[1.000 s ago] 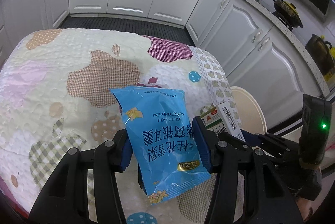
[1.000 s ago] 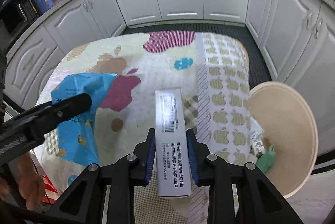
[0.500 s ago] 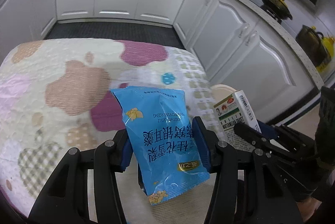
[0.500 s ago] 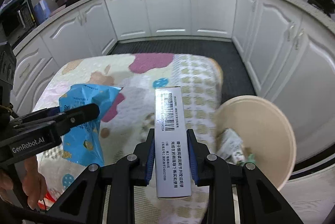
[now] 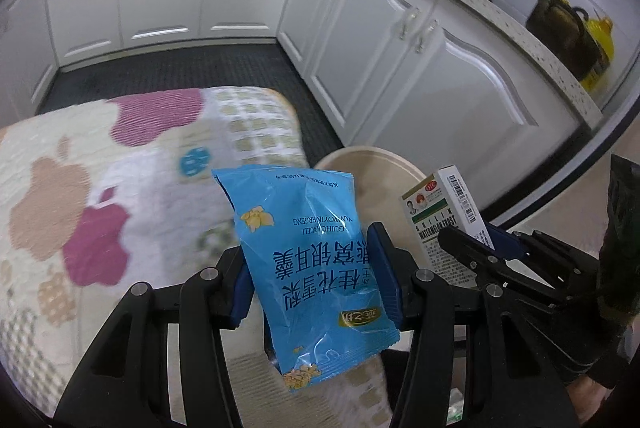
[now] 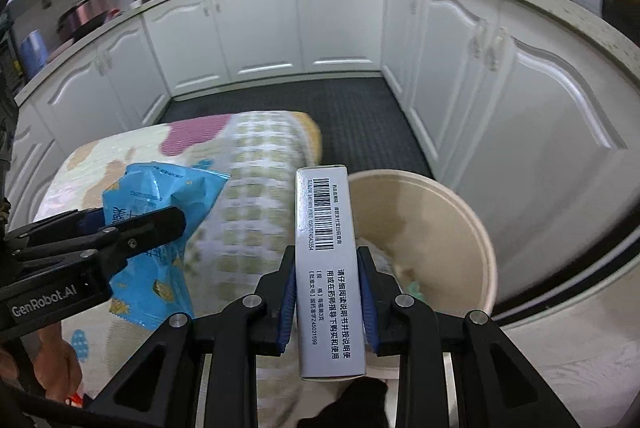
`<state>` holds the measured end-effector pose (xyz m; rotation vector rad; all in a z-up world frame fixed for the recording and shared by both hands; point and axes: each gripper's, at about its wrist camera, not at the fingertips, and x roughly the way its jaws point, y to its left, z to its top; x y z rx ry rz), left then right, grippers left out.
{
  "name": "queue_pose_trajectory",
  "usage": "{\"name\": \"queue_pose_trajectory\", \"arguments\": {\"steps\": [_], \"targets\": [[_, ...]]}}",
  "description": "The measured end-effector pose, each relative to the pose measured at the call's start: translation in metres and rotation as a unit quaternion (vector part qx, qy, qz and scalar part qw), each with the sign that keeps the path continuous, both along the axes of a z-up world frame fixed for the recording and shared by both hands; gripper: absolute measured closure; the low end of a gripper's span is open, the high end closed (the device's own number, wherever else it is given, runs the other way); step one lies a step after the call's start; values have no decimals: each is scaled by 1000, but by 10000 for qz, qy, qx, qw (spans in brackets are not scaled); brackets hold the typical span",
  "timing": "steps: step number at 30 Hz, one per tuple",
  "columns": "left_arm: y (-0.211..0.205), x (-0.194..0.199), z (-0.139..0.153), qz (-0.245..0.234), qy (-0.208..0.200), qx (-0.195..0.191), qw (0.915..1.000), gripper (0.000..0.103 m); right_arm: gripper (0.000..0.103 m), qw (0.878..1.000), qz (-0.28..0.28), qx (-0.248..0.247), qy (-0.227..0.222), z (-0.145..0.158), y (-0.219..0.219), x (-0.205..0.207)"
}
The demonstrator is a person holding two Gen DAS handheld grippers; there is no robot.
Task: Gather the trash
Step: 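Carry the blue pouch and medicine box to the beige bin with both tools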
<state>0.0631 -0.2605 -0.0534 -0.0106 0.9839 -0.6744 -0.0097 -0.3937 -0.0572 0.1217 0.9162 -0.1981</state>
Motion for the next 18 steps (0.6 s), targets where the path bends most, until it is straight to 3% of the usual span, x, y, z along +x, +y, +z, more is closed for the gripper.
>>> {"name": "queue_pose_trajectory", "arguments": {"steps": [9,18], "targets": [[-57,6,-19,-291,-20,274,9992,53,76,9979,-577,242,178,-24,-56,-10],[-89,5,-33,-440,-223,570,9972,53,76,9950,-827,408,395,-52,-79,-13]]}}
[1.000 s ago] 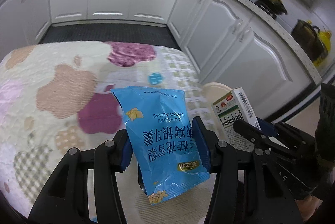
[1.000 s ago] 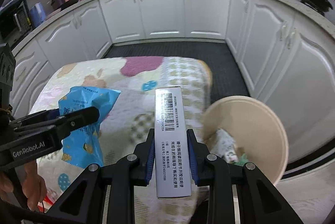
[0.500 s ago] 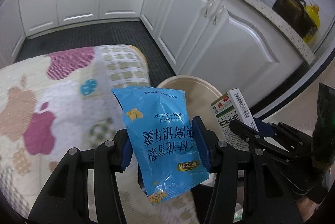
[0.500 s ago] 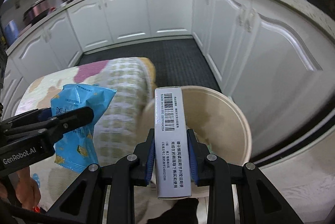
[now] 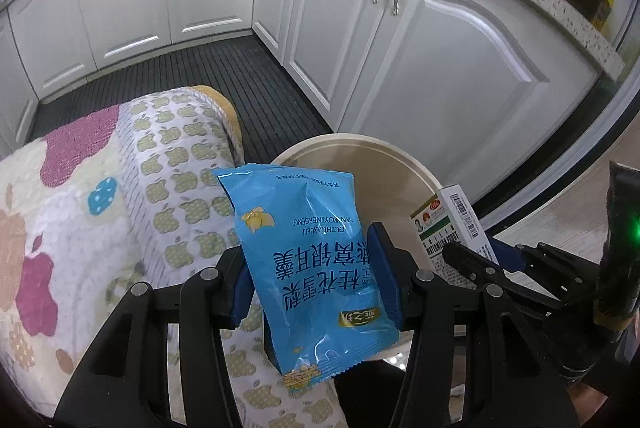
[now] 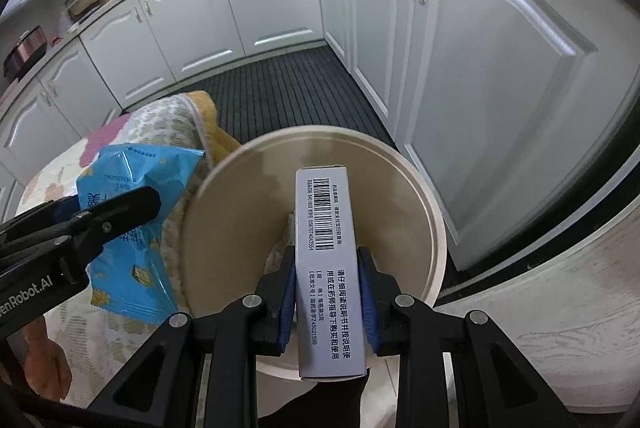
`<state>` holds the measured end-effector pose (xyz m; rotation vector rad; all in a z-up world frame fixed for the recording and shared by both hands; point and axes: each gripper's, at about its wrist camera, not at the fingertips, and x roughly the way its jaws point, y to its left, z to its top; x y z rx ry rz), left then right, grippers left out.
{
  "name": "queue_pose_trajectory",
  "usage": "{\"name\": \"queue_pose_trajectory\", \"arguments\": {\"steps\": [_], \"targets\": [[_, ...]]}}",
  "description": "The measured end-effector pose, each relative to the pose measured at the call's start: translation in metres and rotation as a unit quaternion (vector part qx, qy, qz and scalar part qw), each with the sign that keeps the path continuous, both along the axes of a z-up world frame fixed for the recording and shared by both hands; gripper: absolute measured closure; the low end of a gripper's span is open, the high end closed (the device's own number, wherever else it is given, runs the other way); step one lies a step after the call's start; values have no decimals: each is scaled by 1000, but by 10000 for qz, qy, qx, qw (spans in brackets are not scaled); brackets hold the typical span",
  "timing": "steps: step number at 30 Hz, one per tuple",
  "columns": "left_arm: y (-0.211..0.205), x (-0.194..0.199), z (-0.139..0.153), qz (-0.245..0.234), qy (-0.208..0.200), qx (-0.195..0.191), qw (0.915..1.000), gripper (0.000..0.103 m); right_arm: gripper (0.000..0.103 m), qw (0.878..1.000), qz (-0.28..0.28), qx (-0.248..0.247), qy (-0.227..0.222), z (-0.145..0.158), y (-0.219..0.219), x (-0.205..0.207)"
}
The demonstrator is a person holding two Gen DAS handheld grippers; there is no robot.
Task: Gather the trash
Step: 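Carry the blue pouch and medicine box to the beige bin with both tools, then open both tools over the bin, dropping pouch and box inside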
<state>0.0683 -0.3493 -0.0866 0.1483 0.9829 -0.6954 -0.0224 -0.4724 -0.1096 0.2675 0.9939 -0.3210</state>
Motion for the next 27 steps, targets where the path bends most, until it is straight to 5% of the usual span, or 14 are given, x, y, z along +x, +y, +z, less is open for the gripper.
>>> {"name": "queue_pose_trajectory", "arguments": {"steps": [11,13,16,27], "targets": [[-11,5,-15,28,-83,78,9999,52,76,9996,-208,135,121,-16,-8,7],[-12,5,-17,14,-84,60,9999,49,75,9996,-243,123,113,-16,-9,8],[-10,4,-18,-3,-138,100,9999,39,57,9993,-325,152,55,-17,-11,6],[0,1,-17,51,-125,60,9999,27,56,9993,-297,212,73,-16,-2,3]]}}
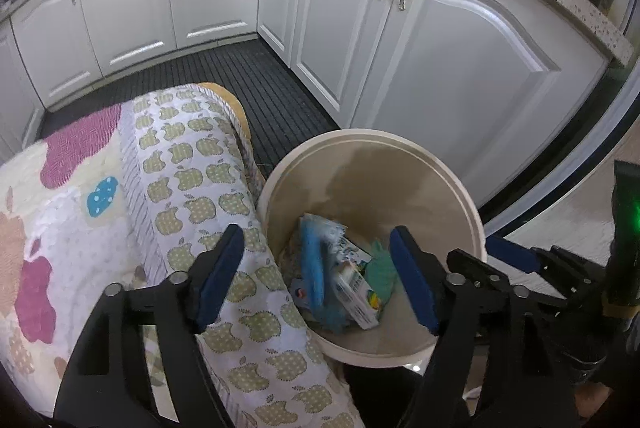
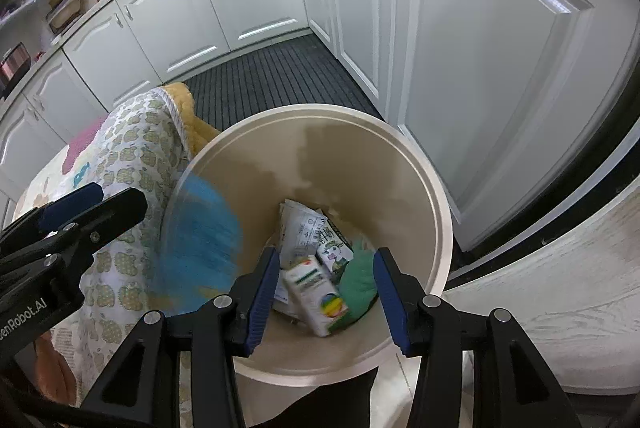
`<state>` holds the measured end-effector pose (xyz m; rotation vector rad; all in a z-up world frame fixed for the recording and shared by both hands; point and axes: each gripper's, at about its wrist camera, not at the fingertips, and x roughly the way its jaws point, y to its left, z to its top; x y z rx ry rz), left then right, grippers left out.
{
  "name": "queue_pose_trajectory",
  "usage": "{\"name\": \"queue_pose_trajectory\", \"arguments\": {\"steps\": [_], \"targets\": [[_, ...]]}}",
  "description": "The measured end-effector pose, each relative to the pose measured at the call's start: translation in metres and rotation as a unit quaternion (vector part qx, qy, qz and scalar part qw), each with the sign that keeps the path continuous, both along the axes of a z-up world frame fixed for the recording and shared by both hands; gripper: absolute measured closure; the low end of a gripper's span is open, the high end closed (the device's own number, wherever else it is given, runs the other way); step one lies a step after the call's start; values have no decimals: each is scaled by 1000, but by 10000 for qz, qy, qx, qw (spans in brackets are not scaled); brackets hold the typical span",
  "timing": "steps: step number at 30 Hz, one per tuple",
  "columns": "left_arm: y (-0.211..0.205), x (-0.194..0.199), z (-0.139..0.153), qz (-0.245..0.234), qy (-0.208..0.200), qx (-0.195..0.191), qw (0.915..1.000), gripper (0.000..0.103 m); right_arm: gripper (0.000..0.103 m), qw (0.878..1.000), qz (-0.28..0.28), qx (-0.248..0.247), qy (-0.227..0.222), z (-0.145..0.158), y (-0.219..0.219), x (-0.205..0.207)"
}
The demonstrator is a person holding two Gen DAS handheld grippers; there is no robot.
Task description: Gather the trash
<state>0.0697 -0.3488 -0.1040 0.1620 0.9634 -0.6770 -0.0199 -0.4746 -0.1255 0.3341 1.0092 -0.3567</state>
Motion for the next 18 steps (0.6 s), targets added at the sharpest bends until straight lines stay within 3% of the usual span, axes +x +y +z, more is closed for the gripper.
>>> {"name": "queue_pose_trajectory", "arguments": {"steps": [13,18], "targets": [[21,-11,10,274,-137,-20,9995,26,54,9999,-12,-143,-90,11,15,-12],[42,-18,18,430,-254,-166,9986,26,40,9990,46,-398,-193,21,30,-16]]}}
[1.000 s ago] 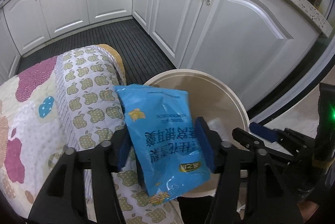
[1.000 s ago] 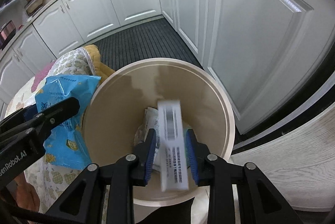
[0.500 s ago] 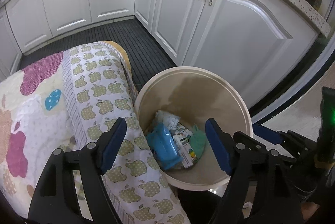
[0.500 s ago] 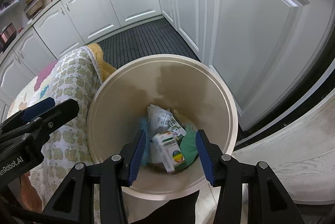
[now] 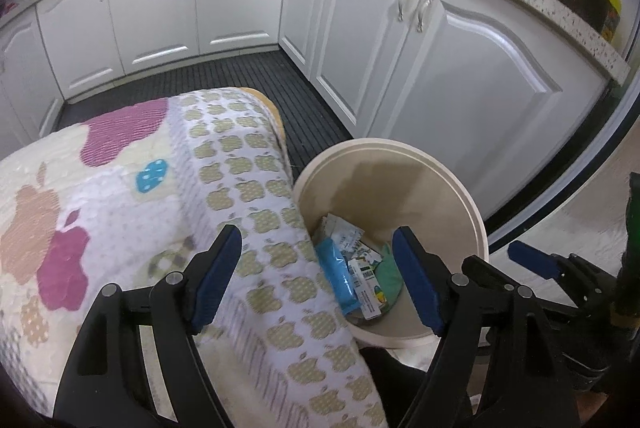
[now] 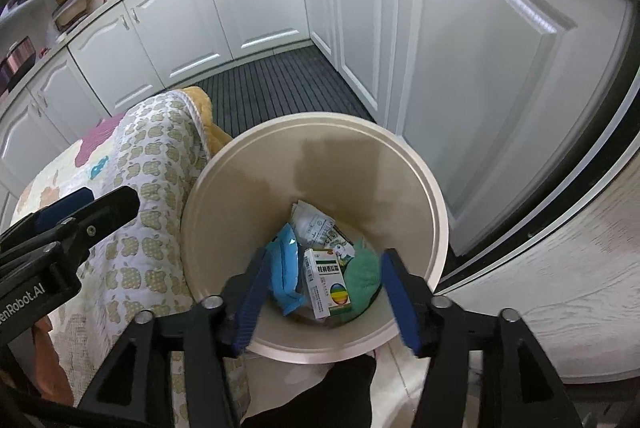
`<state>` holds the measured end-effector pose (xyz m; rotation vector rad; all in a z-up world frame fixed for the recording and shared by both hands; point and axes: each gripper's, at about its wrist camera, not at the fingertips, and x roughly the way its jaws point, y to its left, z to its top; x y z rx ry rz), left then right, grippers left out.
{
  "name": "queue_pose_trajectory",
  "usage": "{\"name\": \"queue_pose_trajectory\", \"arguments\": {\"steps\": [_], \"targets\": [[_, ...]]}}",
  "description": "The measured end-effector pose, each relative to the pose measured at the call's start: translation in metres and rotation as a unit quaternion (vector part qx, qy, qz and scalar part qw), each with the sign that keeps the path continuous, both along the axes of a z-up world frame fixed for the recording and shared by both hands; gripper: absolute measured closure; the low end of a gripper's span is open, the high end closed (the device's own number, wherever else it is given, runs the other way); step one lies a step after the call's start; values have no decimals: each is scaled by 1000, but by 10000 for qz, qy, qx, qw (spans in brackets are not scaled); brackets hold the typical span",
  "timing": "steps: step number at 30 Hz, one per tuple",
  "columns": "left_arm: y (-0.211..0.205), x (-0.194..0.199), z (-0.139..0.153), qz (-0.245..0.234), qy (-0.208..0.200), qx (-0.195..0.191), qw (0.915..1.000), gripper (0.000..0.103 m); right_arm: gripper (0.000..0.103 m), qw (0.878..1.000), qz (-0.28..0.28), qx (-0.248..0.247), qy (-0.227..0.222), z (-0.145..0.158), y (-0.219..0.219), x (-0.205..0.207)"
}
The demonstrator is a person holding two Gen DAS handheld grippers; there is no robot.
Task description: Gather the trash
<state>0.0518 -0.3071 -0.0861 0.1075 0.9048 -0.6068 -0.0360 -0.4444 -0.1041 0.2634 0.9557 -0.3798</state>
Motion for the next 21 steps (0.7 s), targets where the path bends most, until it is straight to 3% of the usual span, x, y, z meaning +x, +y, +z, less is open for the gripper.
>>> {"name": "queue_pose_trajectory", "arguments": {"steps": [11,14,21], "targets": [[40,-24,25,236,-563,-69,9981,26,39,9982,108,-242,-546,31,38,-14],[50,-34,32,270,-753,-72,9968,26,31,9965,90,-313,-766,43,49,-19],[74,-50,47,405,-1040,-142,9936,26,30,9930,145,-558,-1027,64,67,-29]]}}
